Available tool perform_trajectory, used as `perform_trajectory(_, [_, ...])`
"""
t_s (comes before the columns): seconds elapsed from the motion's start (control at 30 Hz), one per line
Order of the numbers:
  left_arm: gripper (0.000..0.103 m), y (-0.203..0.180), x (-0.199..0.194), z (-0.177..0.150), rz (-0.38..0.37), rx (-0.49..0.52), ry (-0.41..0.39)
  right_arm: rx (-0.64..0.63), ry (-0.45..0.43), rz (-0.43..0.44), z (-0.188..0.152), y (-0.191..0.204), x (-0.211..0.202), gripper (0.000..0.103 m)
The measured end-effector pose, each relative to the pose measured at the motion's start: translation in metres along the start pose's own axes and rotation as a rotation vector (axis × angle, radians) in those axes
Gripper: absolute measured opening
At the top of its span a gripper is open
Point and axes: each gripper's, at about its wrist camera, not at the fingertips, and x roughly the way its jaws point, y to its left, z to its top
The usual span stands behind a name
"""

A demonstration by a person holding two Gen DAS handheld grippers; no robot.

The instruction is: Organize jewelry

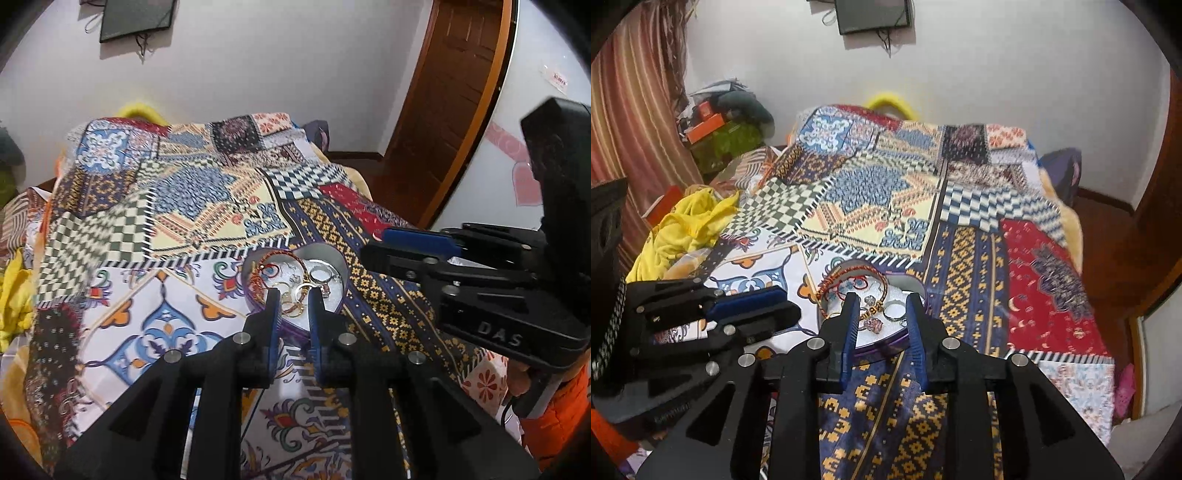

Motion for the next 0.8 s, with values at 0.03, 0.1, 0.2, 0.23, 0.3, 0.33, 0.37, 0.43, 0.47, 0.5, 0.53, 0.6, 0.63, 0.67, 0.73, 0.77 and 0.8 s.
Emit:
perform_trajectory(0.03, [0.013,-0.001,-0.006,0.001,0.008,0.002,-0.011,-0.008,-0.015,-0.001,0.000,0.003,-0.008,0.025])
perform_trajectory(0.1, [0.014,-0.003,-0.018,0.002,0.020,0.007,-0.033,-0.019,-0.037,-0.006,0.001,0.008,-0.018,0.025])
perform_trajectory(0.2, [0.017,-0.006,-0.042,0.006,0.034,0.020,-0.082,-0.038,-0.087,-0.029,0.003,0.017,-0.041,0.025])
perform_trajectory(0.23, [0.017,-0.009,-0.052,0.007,0.040,0.025,-0.103,-0.042,-0.102,-0.034,0.003,0.020,-0.048,0.025])
perform_trajectory(0.3, [0.017,-0.016,-0.076,0.010,0.054,0.040,-0.154,-0.049,-0.142,-0.046,0.004,0.025,-0.064,0.025])
perform_trajectory(0.33, [0.017,-0.019,-0.085,0.011,0.057,0.046,-0.173,-0.052,-0.175,-0.054,0.005,0.029,-0.077,0.025])
perform_trajectory(0.37, [0.018,-0.023,-0.098,0.012,0.060,0.054,-0.205,-0.051,-0.192,-0.060,0.005,0.031,-0.083,0.025])
perform_trajectory(0.43, [0.025,-0.030,-0.124,0.011,0.063,0.059,-0.268,-0.048,-0.258,-0.067,0.004,0.036,-0.106,0.025])
perform_trajectory(0.47, [0.030,-0.033,-0.136,0.010,0.063,0.060,-0.298,-0.043,-0.296,-0.065,0.003,0.039,-0.120,0.025])
perform_trajectory(0.5, [0.032,-0.036,-0.151,0.009,0.067,0.061,-0.335,-0.039,-0.317,-0.066,0.003,0.041,-0.128,0.025])
perform_trajectory(0.53, [0.032,-0.039,-0.163,0.009,0.067,0.061,-0.365,-0.035,-0.355,-0.067,0.001,0.044,-0.142,0.025])
perform_trajectory(0.6, [0.032,-0.046,-0.188,0.007,0.067,0.071,-0.425,-0.031,-0.416,-0.070,-0.002,0.049,-0.164,0.025])
perform_trajectory(0.63, [0.032,-0.050,-0.198,0.007,0.072,0.079,-0.453,-0.032,-0.462,-0.073,-0.004,0.053,-0.180,0.025])
perform_trajectory(0.67, [0.034,-0.054,-0.207,0.006,0.078,0.088,-0.481,-0.034,-0.496,-0.077,-0.007,0.057,-0.191,0.025])
perform_trajectory(0.73, [0.040,-0.062,-0.227,0.003,0.098,0.106,-0.542,-0.039,-0.559,-0.089,-0.012,0.065,-0.210,0.025])
perform_trajectory(0.77, [0.045,-0.066,-0.236,0.001,0.107,0.113,-0.572,-0.043,-0.586,-0.098,-0.014,0.070,-0.218,0.025])
perform_trajectory(0.8, [0.050,-0.069,-0.242,-0.001,0.114,0.115,-0.594,-0.048,-0.606,-0.110,-0.017,0.074,-0.224,0.026])
